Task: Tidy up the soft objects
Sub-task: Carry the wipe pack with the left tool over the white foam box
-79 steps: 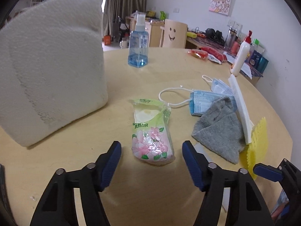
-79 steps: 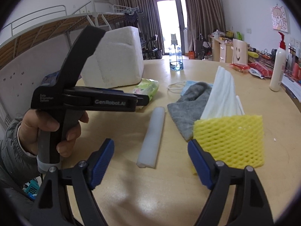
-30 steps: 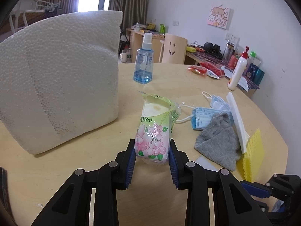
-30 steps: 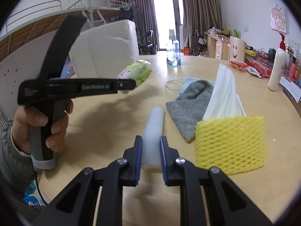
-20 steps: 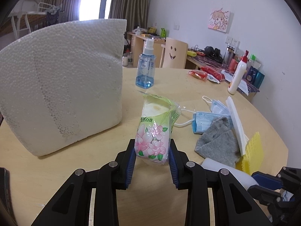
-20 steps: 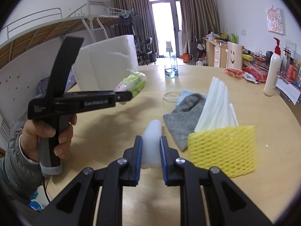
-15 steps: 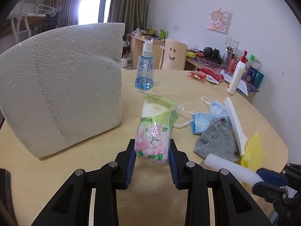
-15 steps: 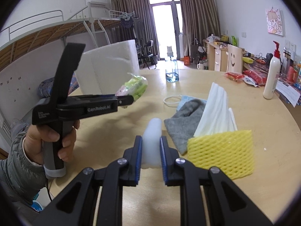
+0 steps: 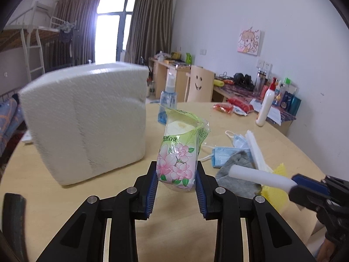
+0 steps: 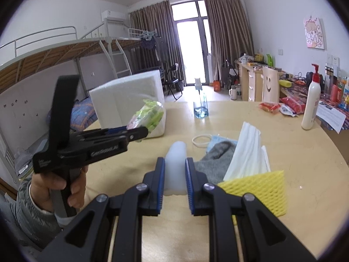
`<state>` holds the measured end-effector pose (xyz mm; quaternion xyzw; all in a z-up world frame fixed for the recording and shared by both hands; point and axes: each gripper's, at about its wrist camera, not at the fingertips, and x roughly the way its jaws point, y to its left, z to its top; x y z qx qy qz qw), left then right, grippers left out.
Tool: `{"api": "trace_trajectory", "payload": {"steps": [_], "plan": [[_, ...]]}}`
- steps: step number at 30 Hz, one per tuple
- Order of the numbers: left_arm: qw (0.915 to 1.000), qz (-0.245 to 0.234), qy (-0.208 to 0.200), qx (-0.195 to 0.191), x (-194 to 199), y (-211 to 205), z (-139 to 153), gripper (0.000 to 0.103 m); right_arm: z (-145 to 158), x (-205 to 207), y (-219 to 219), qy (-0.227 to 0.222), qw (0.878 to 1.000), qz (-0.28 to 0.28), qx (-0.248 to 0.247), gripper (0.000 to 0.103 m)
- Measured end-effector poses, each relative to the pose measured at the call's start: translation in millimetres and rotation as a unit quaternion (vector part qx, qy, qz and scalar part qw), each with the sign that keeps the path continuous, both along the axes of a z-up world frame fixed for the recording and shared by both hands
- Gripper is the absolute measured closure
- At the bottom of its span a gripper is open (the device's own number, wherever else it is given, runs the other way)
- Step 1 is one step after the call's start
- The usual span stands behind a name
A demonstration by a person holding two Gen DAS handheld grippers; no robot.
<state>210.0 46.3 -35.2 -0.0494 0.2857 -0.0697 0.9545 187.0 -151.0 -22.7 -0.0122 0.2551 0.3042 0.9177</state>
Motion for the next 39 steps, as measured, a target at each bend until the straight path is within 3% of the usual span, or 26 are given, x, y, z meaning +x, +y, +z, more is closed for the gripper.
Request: {"api": "trace_trajectory", "payload": {"steps": [16, 39], "plan": [[0.9926, 0.032, -0.11, 0.039, -78.4, -1.4, 55.3, 0.07, 35.6, -12.0, -0.5, -0.065, 0.998, 0.005, 0.022, 0.081], [0.9865, 0.092, -0.126, 0.05, -95.2, 29.3, 72.6, 0.07, 65.5, 6.1, 35.8, -0.093, 0.994, 0.044, 0.034, 0.081]]}}
